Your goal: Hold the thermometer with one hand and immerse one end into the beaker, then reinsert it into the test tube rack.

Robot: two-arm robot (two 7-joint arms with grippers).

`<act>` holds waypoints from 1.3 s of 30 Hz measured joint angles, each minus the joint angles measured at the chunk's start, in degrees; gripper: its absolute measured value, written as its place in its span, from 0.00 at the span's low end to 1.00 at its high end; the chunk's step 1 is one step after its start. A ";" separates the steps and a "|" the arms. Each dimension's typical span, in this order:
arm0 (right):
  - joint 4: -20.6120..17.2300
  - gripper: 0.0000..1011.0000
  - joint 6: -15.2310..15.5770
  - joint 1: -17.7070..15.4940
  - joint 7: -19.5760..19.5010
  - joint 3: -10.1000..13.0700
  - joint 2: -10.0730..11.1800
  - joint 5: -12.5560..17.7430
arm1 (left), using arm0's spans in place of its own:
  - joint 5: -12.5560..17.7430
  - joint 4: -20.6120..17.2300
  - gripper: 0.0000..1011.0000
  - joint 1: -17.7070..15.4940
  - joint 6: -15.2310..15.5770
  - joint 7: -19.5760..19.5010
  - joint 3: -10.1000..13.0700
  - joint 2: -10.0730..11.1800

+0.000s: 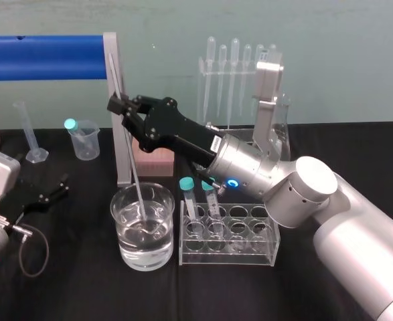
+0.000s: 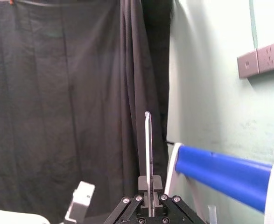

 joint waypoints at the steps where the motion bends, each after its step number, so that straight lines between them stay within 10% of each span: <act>1: -0.38 0.06 -0.20 -0.08 0.02 0.11 0.07 0.10 | 0.00 0.00 1.00 0.00 0.00 0.00 0.00 0.00; 17: -12.56 0.06 -2.78 -3.37 -1.75 5.59 3.95 4.27 | 0.00 0.00 1.00 0.00 0.00 0.00 0.00 0.00; 30: -24.46 0.06 -3.59 -14.22 -12.11 16.16 14.44 1.63 | 0.00 0.00 1.00 0.00 0.00 0.00 0.00 0.00; 39: -25.12 0.06 -2.45 -19.10 -13.43 19.51 16.25 1.56 | 0.00 0.00 1.00 0.00 0.00 0.00 0.00 0.00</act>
